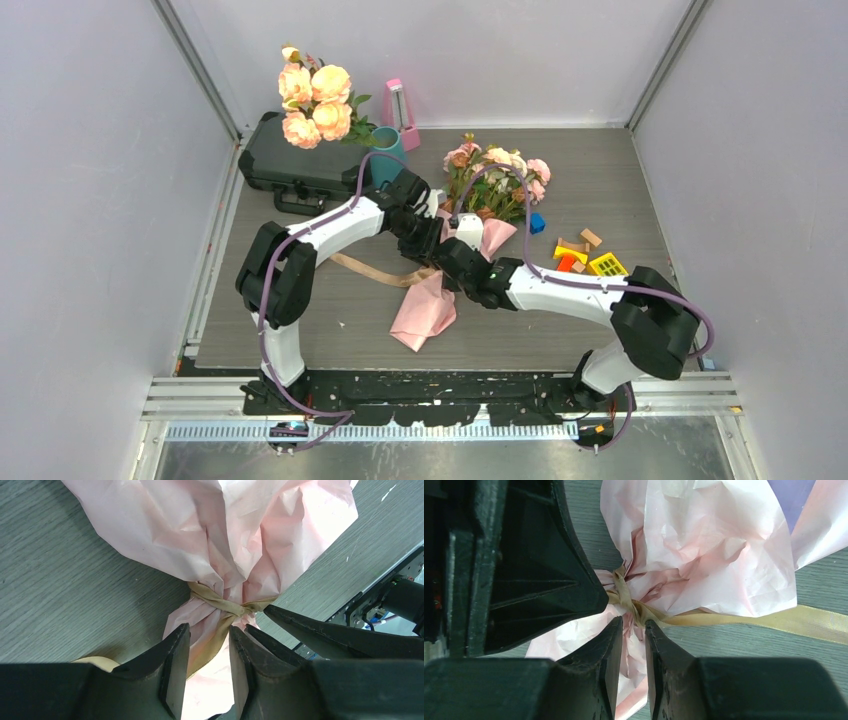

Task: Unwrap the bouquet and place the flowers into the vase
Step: Untie the ribbon from the wrapping paper.

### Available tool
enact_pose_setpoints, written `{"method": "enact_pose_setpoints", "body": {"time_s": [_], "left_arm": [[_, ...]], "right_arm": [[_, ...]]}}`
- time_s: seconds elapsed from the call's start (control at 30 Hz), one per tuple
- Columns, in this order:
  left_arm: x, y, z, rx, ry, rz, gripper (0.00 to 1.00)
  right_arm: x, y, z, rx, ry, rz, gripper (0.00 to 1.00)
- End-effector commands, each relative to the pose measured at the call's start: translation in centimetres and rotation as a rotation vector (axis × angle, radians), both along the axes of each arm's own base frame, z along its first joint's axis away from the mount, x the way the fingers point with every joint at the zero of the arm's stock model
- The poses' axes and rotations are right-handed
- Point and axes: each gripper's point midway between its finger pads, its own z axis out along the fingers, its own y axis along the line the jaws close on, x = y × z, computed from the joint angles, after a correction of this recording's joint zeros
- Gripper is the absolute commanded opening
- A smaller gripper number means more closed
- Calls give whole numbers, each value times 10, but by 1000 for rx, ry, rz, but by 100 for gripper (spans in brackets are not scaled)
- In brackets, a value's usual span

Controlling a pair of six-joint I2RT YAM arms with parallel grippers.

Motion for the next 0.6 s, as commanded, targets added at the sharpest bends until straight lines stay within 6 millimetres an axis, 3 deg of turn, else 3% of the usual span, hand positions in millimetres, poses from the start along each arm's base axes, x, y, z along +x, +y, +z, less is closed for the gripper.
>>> {"method": "enact_pose_setpoints", "body": {"time_s": [0.0, 0.3, 0.57], "left_arm": [[11, -9, 24, -63, -73, -20, 34], [10, -10, 22, -63, -68, -22, 21], [10, -10, 20, -58, -66, -23, 8]], "right_arm": [[15, 4, 15, 4, -62, -40, 29], [19, 2, 6, -37, -63, -49, 25], [17, 0, -2, -52, -50, -48, 12]]}}
